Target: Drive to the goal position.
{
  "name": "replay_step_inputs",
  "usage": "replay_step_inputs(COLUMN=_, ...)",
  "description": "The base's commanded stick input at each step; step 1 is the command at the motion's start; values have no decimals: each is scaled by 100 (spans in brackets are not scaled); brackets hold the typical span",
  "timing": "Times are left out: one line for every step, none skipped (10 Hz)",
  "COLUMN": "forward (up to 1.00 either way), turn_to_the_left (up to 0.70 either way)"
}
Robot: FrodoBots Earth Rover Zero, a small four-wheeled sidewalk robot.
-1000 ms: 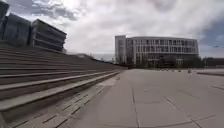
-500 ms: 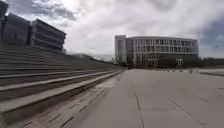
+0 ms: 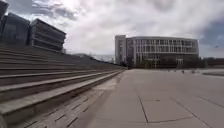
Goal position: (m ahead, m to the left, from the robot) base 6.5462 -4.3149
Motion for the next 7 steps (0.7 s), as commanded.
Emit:
replay_step_inputs(forward=70, turn_to_the_left=-34)
replay_step_inputs(forward=70, turn_to_the_left=-34)
replay_step_inputs(forward=70, turn_to_the_left=-34)
replay_step_inputs(forward=70, turn_to_the_left=-34)
replay_step_inputs(forward=70, turn_to_the_left=-34)
replay_step_inputs(forward=70, turn_to_the_left=-32)
replay_step_inputs(forward=70, turn_to_the_left=-26)
